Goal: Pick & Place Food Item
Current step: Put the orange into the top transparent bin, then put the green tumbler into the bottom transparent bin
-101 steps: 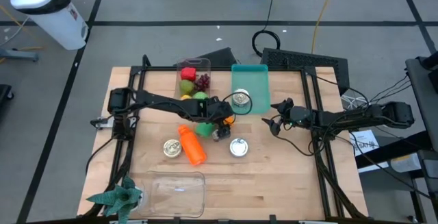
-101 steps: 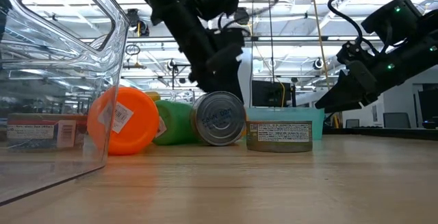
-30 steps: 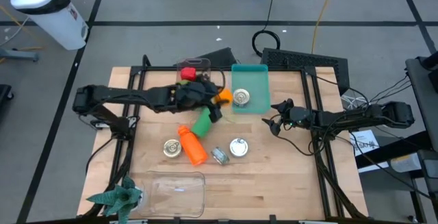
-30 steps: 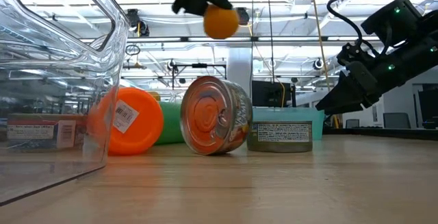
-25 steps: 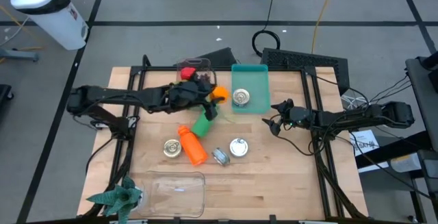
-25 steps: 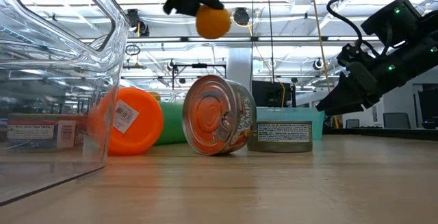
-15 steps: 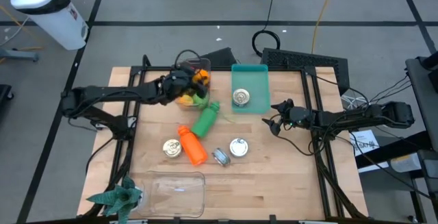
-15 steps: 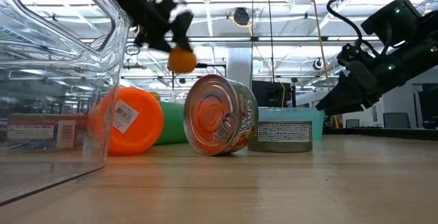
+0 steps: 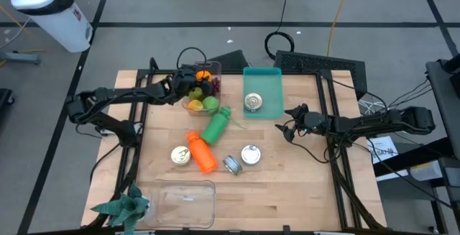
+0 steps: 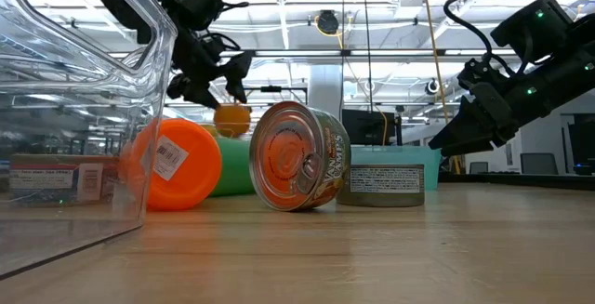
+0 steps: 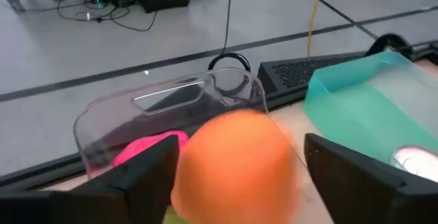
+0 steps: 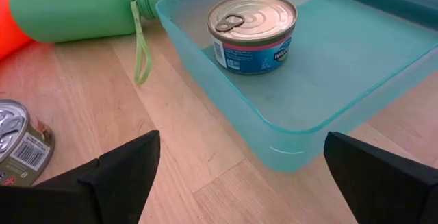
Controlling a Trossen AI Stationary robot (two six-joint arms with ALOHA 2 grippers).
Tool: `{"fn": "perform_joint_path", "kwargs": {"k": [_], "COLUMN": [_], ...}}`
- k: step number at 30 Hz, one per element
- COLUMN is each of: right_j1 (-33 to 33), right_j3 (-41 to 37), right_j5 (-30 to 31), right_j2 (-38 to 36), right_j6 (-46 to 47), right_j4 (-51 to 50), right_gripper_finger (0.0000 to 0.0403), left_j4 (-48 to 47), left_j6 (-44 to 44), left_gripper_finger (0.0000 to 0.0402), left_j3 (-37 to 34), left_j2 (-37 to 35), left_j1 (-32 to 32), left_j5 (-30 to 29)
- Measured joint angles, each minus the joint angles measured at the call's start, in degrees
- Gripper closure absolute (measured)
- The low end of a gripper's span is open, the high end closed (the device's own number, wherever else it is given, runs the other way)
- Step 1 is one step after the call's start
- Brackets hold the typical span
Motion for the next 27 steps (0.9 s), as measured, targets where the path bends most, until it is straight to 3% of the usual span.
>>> {"fn": "perform_joint_path", "kwargs": {"k": [9,13,17,27], "right_j1": [0.0,0.0,0.0,0.0], "right_j3": [0.0,0.0,0.0,0.0], "right_j5": [0.0,0.0,0.0,0.0], "right_j2": [0.0,0.0,0.0,0.0], "right_j6": [-0.1,-0.1,-0.1,-0.2], "right_j4": [0.0,0.0,-0.1,-0.1], "right_gripper_finger": [0.0009,0.0009,0.0009,0.0009], "left_j4": [0.9,-0.1,-6.8,-24.9], "left_j6": [3.5,4.0,3.5,-0.5], "left_gripper_finger": [0.0019,0.0016,0.0025,0.0038], "left_j3": [0.1,1.4,4.8,11.9], "left_j2": [-0.1,-0.2,-0.2,0.3], "left_j1": [-1.3,-2.6,-6.2,-19.0], "left_j5": [1.3,6.3,12.0,13.0]}}
